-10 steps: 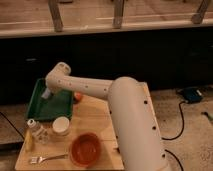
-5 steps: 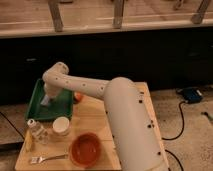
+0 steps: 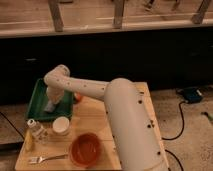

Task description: Wipe tray with sponge

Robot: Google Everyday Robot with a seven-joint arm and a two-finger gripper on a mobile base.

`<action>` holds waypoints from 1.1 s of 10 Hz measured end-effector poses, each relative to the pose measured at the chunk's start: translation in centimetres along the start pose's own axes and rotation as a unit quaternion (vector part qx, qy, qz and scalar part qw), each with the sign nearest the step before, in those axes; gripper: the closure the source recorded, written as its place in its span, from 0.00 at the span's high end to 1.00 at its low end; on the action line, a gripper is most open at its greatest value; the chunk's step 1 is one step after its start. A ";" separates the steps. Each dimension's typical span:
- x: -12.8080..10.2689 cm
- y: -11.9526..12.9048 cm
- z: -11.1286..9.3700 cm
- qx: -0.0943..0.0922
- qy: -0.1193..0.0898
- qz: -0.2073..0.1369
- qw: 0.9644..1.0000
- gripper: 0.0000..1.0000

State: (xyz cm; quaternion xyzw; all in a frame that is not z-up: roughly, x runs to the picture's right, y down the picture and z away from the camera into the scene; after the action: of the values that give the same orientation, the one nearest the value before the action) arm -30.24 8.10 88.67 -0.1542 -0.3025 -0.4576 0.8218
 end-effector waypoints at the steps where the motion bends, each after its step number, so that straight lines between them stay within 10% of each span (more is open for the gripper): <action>1: -0.1 0.7 0.1 -0.005 0.003 0.010 1.000 0.02; 6: 5.2 2.7 -2.4 0.011 0.072 0.052 0.996 0.02; 11: 6.5 -1.2 -1.2 0.030 0.064 0.024 0.997 0.02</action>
State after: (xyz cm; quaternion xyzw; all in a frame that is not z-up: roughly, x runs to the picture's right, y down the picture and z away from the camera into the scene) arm -28.27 2.53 91.88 -0.1071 -0.2586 -0.4372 0.8547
